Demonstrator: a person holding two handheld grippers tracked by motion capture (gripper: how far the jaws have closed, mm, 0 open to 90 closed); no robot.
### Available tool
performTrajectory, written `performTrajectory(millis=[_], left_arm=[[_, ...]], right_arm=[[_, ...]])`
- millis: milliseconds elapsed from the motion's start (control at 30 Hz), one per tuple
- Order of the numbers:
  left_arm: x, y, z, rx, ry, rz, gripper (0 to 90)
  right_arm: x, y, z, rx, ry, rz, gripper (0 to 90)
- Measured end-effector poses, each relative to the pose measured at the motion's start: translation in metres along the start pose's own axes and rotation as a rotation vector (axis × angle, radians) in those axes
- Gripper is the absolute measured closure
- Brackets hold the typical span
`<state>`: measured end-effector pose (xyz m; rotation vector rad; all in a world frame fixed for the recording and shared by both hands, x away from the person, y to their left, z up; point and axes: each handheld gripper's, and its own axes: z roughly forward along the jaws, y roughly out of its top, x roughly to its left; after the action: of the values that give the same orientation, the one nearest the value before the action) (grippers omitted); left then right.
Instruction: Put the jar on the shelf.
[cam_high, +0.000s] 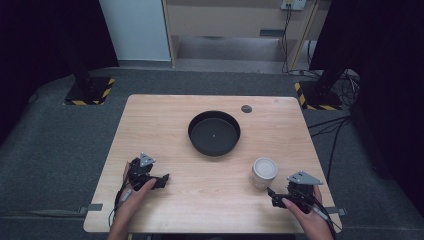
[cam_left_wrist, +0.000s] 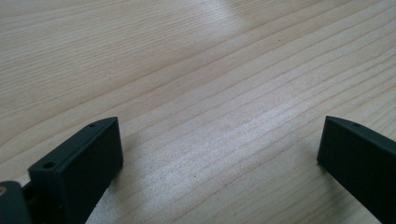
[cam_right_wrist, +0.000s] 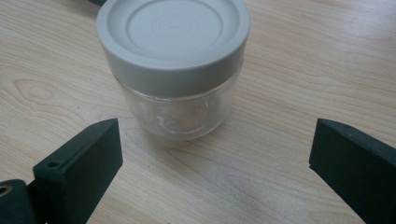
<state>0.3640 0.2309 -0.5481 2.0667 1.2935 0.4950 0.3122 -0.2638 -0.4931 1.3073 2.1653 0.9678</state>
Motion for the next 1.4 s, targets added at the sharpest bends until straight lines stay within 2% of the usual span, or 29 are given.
performTrajectory(millis=[500, 1400], left_arm=[[0.0, 0.0, 0.0, 0.0, 0.0, 0.0, 0.0], [0.0, 0.0, 0.0, 0.0, 0.0, 0.0, 0.0]], right_arm=[[0.005, 0.006, 0.004, -0.003, 0.011, -0.023, 2.7], [0.011, 0.014, 0.014, -0.007, 0.029, -0.015, 2.7]])
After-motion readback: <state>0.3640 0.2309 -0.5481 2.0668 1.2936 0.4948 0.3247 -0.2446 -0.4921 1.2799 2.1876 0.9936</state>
